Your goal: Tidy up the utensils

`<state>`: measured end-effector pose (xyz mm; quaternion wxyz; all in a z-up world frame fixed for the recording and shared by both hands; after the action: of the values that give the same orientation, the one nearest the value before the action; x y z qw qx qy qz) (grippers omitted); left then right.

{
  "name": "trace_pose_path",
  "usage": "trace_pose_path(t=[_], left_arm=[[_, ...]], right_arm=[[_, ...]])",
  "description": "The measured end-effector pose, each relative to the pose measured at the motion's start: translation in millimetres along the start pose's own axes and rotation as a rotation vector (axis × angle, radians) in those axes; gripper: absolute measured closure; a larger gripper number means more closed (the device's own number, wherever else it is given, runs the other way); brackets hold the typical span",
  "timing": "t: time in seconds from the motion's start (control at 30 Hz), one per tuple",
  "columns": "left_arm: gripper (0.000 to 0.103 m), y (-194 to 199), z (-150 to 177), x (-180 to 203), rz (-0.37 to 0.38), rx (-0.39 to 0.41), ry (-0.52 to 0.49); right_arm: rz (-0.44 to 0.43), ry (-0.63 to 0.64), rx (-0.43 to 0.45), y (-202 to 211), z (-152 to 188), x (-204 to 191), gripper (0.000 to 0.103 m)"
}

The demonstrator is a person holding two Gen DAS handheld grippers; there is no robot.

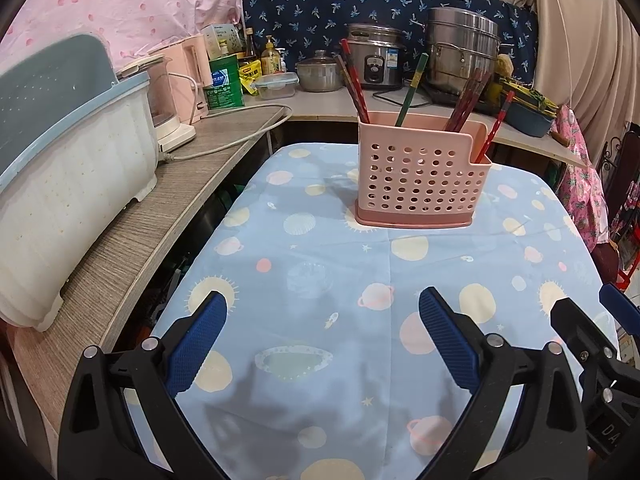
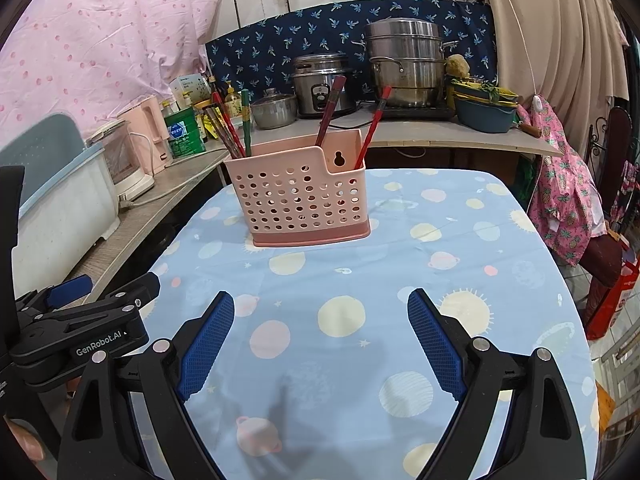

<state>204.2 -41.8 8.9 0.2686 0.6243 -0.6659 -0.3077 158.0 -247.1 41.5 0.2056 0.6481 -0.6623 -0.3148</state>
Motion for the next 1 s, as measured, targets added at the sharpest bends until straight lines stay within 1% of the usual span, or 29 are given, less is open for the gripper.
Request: trace_pose_path(t=[0.73, 1.0], left_arm=[[0.009, -4.0, -3.1, 0.9, -0.011, -0.008, 0.001], [0.008, -12.2, -13.8, 3.0, -0.013, -0.006, -0.009]], right_arm=[[-0.004, 0.011, -0.005, -6.3, -5.4, -5.9, 0.018], [-0.006, 0.021, -0.011, -15.1, -12.0, -7.6, 0.018]])
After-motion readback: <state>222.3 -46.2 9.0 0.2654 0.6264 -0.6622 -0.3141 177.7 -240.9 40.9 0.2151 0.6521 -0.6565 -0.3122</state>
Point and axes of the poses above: each gripper's, at about its wrist camera, not at the fingertips, and y roughly against the way its jaws point, x to its right, z to its underside, the point moved 10 cm from there along -y, roughly the way its jaws point, and after that the axes turned 6 degrees about -x, right-handed, at the moved point
